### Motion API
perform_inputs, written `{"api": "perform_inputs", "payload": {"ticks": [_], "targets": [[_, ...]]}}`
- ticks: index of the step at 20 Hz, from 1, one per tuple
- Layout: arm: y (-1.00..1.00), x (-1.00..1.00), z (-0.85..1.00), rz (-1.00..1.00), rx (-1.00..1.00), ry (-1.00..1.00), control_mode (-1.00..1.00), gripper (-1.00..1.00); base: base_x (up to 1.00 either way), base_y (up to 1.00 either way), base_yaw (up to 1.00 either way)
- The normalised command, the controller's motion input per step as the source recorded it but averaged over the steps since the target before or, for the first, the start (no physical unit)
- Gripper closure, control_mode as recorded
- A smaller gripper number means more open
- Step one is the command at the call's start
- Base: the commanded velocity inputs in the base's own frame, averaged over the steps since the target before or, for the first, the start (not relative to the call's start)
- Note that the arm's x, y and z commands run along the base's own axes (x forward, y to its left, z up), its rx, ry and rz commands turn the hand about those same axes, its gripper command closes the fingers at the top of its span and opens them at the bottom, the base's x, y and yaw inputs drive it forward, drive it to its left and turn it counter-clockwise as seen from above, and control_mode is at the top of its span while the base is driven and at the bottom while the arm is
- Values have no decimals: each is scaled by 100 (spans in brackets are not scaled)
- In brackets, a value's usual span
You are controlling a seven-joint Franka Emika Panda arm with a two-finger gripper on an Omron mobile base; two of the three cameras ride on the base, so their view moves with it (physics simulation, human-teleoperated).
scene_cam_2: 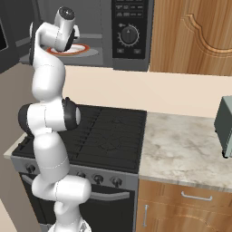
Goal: Retrieve the reheated potato from the microwave, then place the potato, cheese, and condiment on the cutting board.
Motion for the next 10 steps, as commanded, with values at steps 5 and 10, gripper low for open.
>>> {"api": "perform_inputs", "payload": {"ticks": [5, 10], "targets": [[0, 9, -8, 0, 0, 0, -100, -100, 0, 0, 0], [0, 1, -16, 0, 0, 0, -100, -100, 0, 0, 0]]}}
